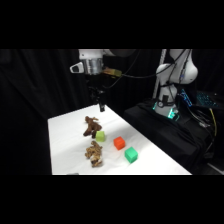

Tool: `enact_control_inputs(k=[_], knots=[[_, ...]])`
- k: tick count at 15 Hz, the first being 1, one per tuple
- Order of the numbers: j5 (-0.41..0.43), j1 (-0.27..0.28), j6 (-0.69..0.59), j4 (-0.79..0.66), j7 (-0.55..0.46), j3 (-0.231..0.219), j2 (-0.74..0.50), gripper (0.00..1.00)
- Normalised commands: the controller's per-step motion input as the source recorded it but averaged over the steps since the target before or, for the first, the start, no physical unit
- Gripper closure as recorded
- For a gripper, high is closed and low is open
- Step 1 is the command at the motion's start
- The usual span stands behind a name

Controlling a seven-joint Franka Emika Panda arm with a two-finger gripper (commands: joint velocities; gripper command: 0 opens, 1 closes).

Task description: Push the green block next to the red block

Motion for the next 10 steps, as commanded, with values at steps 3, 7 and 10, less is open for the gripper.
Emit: enact_control_inputs(k=[3,7,10], knots=[[-0.079,0.006,-0.05,0.07,0.13,0.032,0.01,0.0],[-0.102,0.079,-0.07,0.04,0.23,0.082,-0.06,0.0],[-0.149,0.16,-0.06,-0.07,0.32,0.137,-0.17,0.0]])
